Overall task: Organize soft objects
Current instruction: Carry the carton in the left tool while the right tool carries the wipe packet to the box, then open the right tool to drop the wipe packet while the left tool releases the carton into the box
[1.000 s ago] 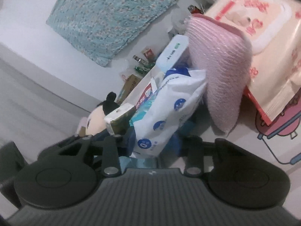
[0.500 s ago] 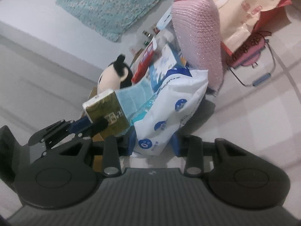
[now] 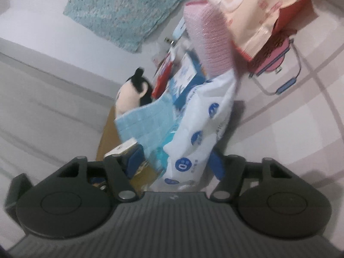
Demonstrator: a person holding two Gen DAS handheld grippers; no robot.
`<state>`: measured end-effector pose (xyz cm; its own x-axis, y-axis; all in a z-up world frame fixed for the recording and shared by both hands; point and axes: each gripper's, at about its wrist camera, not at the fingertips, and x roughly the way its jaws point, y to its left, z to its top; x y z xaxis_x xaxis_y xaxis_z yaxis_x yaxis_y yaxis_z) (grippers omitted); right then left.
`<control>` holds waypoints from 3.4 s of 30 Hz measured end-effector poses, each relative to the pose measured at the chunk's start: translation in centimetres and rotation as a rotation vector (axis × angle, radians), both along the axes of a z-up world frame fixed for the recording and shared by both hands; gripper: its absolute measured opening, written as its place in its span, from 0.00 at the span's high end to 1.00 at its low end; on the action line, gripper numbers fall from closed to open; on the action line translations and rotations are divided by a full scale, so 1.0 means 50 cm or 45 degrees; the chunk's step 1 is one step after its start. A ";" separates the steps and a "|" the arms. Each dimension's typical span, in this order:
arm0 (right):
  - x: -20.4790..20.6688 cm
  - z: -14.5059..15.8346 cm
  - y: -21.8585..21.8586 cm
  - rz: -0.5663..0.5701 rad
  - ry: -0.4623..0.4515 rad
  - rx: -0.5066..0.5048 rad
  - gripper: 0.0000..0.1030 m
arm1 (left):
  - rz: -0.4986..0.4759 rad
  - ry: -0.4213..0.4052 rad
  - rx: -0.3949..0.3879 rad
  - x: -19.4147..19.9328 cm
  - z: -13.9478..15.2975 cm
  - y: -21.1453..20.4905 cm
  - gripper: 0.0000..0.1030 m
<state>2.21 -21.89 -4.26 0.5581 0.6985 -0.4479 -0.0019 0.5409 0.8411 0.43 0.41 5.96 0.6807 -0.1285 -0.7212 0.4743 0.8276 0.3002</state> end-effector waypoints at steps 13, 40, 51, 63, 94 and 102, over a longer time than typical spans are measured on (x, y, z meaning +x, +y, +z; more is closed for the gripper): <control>-0.058 0.052 0.019 0.003 -0.144 -0.120 0.67 | 0.002 -0.076 -0.041 -0.029 0.047 0.004 0.77; -0.126 0.354 0.175 0.232 -0.446 0.068 0.66 | 0.474 -0.303 -0.359 -0.178 0.304 0.336 0.77; -0.009 0.444 0.423 0.428 -0.452 -0.005 0.66 | 0.687 -0.176 -0.239 -0.094 0.252 0.498 0.77; 0.191 0.383 0.762 0.701 -0.288 -0.366 0.66 | 0.790 0.034 -0.207 0.015 0.095 0.622 0.77; 0.262 0.388 0.999 0.925 -0.332 -1.286 0.87 | 0.750 0.061 -0.263 0.027 0.051 0.626 0.76; 0.288 0.291 1.045 0.921 -0.305 -1.159 0.87 | 0.757 0.100 -0.269 0.020 0.034 0.628 0.76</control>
